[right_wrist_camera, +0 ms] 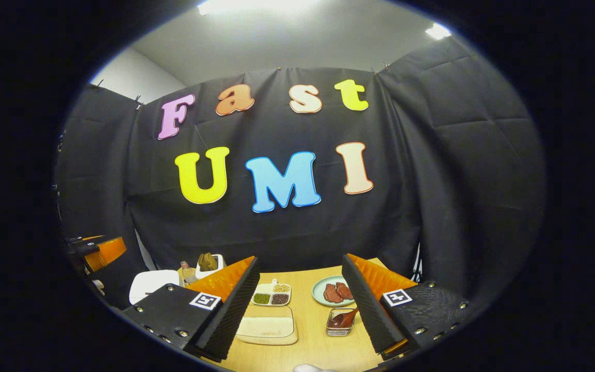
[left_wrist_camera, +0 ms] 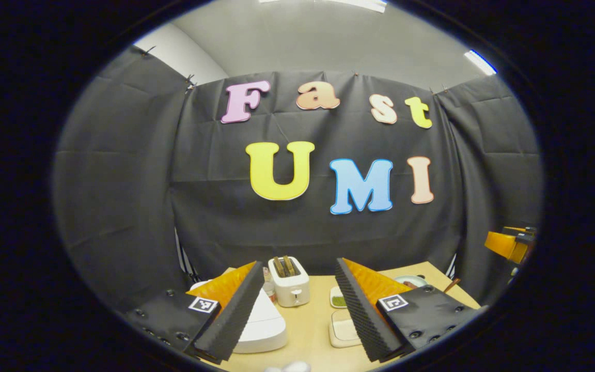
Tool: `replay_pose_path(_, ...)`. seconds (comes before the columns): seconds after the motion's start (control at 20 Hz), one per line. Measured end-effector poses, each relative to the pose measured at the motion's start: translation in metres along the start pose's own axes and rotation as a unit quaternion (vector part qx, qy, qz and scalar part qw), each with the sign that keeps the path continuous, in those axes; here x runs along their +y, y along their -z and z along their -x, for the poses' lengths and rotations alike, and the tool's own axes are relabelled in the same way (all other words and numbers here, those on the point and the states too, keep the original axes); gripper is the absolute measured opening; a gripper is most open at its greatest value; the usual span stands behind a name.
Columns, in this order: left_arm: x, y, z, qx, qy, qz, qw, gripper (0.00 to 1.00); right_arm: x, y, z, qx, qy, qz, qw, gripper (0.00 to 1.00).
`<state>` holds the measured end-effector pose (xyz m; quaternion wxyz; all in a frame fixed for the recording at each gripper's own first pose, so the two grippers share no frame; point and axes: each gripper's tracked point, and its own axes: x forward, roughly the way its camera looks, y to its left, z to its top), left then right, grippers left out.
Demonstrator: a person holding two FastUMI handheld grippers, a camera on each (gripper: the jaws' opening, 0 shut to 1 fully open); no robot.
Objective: Close the left gripper, press the button to open the rice cooker; take a wooden spoon from the chopstick holder with the right hand, scoop a spoonful of rice and pour it into the rice cooker, then put the wooden spoon back into the chopstick holder.
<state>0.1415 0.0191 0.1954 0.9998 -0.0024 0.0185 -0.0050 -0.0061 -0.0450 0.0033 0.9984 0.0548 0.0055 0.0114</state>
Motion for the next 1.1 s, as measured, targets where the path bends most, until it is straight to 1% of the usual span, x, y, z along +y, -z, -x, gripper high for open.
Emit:
replay_pose_path(0.1,-0.006,0.001,0.002,0.003,0.012,0.003,1.000,0.98,0.004,-0.004,0.003,-0.005,0.000,0.006,1.000,0.98)
replay_pose_path(0.15,-0.008,0.000,0.003,0.001,0.019,0.006,1.000,0.98,0.005,-0.006,0.004,-0.005,0.002,0.011,1.000,0.98)
replay_pose_path(0.2,-0.011,-0.002,0.003,0.002,0.024,0.008,1.000,0.96,0.005,-0.008,0.006,-0.008,0.003,0.012,1.000,0.98)
replay_pose_path(0.25,-0.011,-0.002,0.003,0.000,0.026,0.009,1.000,0.97,0.006,-0.013,0.007,-0.013,0.005,0.014,1.000,0.98)
replay_pose_path(0.6,-0.014,-0.020,0.009,-0.022,0.040,0.010,0.999,0.97,0.009,-0.027,0.015,-0.024,0.007,0.022,0.999,0.98)
replay_pose_path(0.65,-0.014,-0.019,0.009,-0.022,0.042,0.012,0.999,0.98,0.009,-0.028,0.015,-0.026,0.009,0.022,0.999,0.98)
replay_pose_path(0.75,-0.011,-0.022,0.010,-0.024,0.040,0.008,0.999,0.96,0.009,-0.029,0.017,-0.028,0.010,0.025,0.999,0.98)
replay_pose_path(1.1,-0.009,-0.024,0.012,-0.023,0.045,0.009,0.999,0.97,0.011,-0.028,0.020,-0.026,0.013,0.024,0.999,0.98)
